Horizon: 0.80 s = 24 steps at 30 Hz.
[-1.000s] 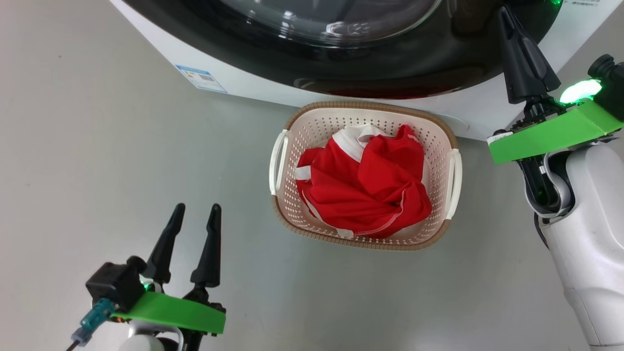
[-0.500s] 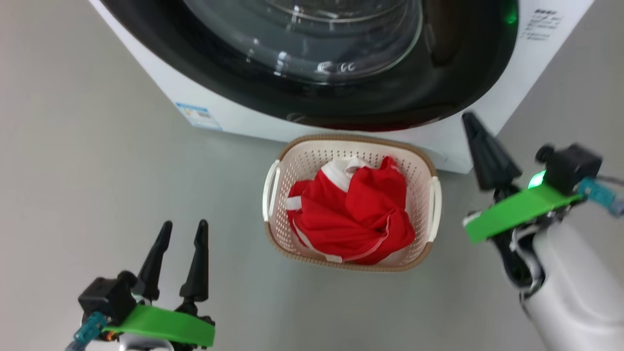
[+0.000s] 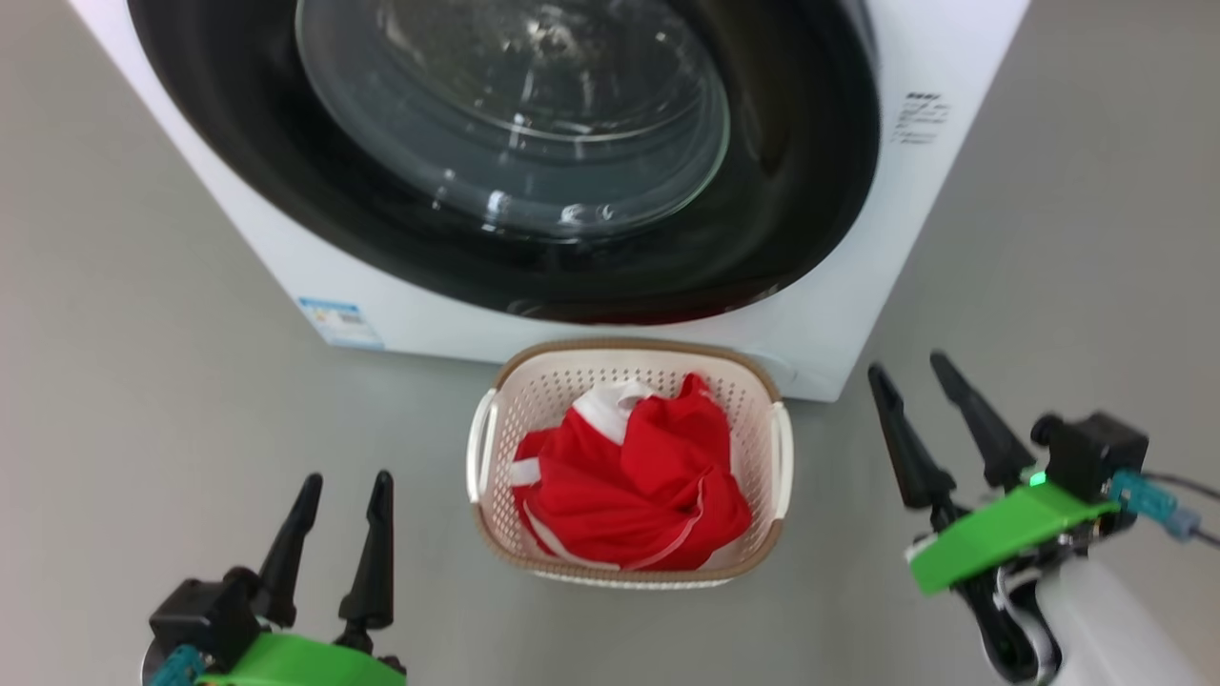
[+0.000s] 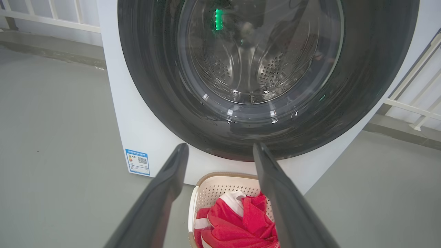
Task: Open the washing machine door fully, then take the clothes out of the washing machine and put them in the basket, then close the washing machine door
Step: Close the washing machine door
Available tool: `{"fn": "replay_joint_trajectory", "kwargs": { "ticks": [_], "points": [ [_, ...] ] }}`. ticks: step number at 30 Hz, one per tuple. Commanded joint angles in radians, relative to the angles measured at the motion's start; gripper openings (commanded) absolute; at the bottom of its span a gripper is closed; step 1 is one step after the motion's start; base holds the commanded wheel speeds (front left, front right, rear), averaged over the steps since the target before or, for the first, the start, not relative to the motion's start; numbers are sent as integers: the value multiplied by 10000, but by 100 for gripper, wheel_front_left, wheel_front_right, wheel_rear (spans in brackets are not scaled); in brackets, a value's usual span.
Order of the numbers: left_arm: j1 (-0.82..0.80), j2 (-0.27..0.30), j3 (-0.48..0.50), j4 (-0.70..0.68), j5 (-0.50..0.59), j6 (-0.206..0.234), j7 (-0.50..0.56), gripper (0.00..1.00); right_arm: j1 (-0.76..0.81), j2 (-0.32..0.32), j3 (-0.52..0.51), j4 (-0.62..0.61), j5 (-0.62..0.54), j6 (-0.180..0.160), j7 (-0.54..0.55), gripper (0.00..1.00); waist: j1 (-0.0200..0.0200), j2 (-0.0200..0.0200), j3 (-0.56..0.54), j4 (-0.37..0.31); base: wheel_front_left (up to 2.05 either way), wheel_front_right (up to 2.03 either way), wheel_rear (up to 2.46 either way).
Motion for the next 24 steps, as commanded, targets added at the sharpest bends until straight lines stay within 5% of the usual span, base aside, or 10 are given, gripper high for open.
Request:
{"fn": "replay_joint_trajectory", "kwargs": {
  "ticks": [1,24],
  "points": [
    [110,240,318,-225,39,-54,-49,100,220,35,190,-264,28,-9,-61,100,0,0,-371,-323,0,0,0],
    [1174,693,544,-612,-10,-54,-49,100,2243,16,-608,-646,-98,-9,-61,100,0,0,-1417,-1589,0,0,0]
  ]
}}
